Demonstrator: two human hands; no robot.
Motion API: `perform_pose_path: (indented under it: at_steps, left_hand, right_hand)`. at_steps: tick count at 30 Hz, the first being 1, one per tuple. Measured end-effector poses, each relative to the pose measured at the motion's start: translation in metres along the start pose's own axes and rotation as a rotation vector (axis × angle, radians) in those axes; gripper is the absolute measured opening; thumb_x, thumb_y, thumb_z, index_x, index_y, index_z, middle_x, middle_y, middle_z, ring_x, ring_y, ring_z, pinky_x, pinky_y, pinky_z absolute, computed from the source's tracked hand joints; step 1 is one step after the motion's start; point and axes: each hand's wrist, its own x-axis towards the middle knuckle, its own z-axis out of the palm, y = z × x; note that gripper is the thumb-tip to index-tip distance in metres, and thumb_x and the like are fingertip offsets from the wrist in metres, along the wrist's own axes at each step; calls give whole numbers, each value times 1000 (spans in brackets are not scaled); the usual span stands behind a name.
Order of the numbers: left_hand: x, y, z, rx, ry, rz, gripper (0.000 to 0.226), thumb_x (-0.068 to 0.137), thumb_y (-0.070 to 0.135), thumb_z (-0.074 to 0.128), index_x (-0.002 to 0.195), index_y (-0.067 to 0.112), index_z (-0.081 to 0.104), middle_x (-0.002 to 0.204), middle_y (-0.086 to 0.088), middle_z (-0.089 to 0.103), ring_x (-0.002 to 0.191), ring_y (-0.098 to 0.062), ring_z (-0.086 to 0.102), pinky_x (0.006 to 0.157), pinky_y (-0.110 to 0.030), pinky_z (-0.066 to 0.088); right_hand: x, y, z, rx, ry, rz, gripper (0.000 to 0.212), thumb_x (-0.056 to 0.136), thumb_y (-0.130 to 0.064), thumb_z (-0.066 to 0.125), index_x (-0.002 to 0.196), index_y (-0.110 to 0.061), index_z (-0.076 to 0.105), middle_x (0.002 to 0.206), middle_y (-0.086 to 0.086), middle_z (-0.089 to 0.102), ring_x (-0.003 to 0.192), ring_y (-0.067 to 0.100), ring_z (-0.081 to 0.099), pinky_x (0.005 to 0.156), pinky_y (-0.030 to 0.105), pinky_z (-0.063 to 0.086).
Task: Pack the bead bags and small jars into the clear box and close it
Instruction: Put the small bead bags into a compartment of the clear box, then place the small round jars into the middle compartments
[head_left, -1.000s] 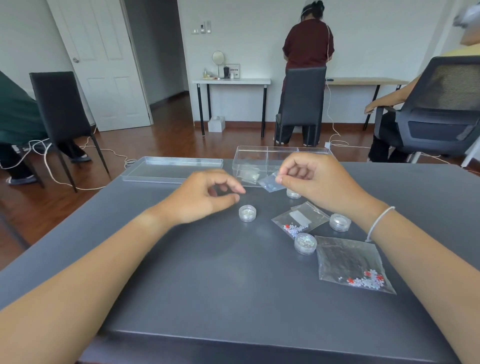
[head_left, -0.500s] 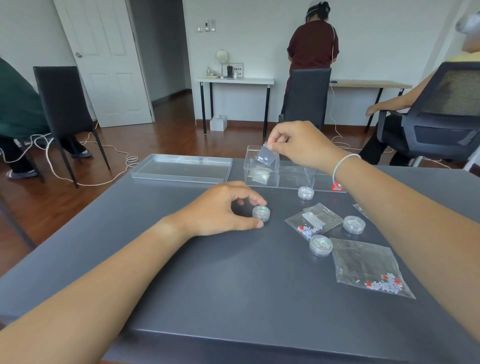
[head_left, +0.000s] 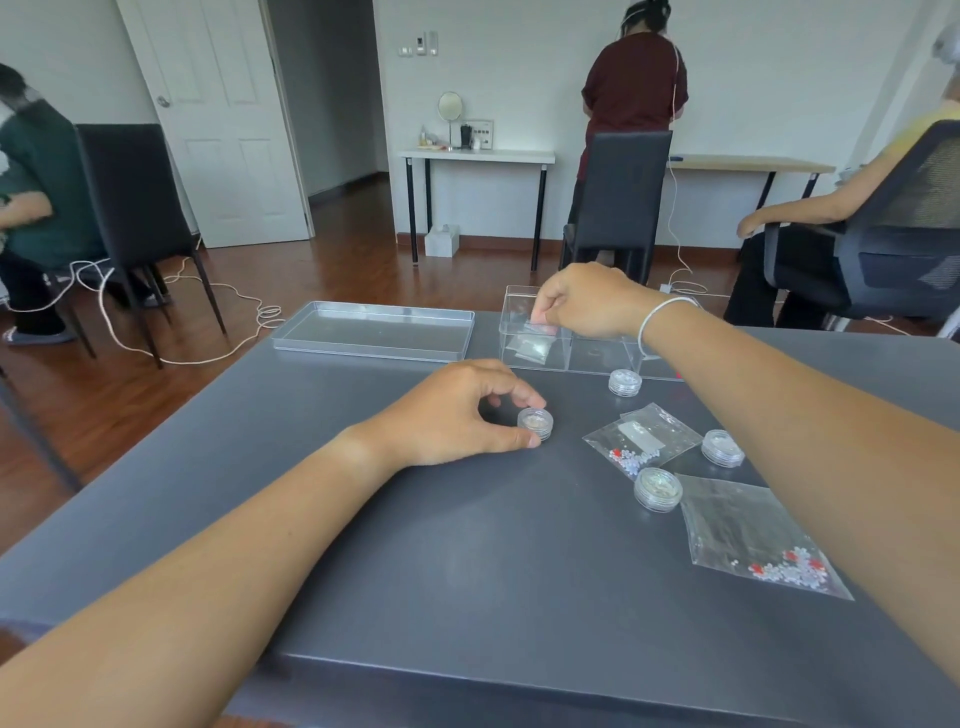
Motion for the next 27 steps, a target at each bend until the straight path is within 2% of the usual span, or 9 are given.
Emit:
perform_pose_path:
  at_steps: [3,6,9,12,15,20,22,25,27]
  left_hand:
    - [0,0,0,-1,3,3,24,70,28,75,92,32,67,92,14,60,85,-6,53,66,-2,35]
    - [1,0,1,-1,9,9,23,70,27,75,91,33,67,90,16,59,81,-3,51,66,-1,35]
    - [2,-1,2,-2,20,9,25,70,27,75,91,37,65,88,20,59,80,1,50,65,0,34]
    - [2,-1,3,-5,24,9,27,70,28,75,91,40,63,87,24,58,78,7,49,64,1,33]
    - [3,-2,3,-8,27,11,27,70,28,76,91,40,64,86,24,59,78,10,48,65,1,34]
    - [4,-2,5,5,24,7,29,69,30,75,89,48,62,89,20,62,80,8,49,67,-1,34]
    - [5,-1,7,9,27,3,28,69,29,75,89,45,63,89,17,62,79,7,49,68,-1,34]
    - [4,-1,8,-6,37,-8,27,70,27,75,90,42,66,87,16,62,77,5,49,67,0,34]
    - [3,0,9,-15,46,-16,27,70,26,75,90,42,66,85,15,61,77,4,48,67,0,34]
  right_hand:
    - [1,-1,-2,-38,-5,13,32,83,-7,47,79,-31,68,85,-10,65,107,17,54,101,38,25]
    - [-2,-1,-2,-18,34,8,39,81,-1,42,89,-27,71,83,-10,63,107,18,54,99,36,23]
    - [-8,2,-1,3,104,-27,38,83,-1,43,92,-25,71,80,-12,63,105,17,54,96,36,22]
    - [-19,8,2,29,197,-54,41,85,1,40,92,-26,70,92,-5,72,105,18,55,96,35,23]
    - [-36,16,3,39,287,-98,31,90,-8,44,94,-26,69,96,0,71,100,17,49,98,36,23]
    - [-68,29,2,103,426,-115,21,89,-12,51,93,-22,70,99,-6,67,89,12,42,99,43,34]
    - [-78,33,2,109,428,-101,20,88,-14,53,94,-22,69,101,-6,68,91,12,43,98,43,36]
    - [-87,38,7,94,407,-85,18,87,-16,54,95,-22,69,98,-6,69,89,11,44,92,33,35]
    - [-92,41,11,55,374,-63,19,87,-17,54,97,-22,69,99,-5,70,91,14,48,93,33,36]
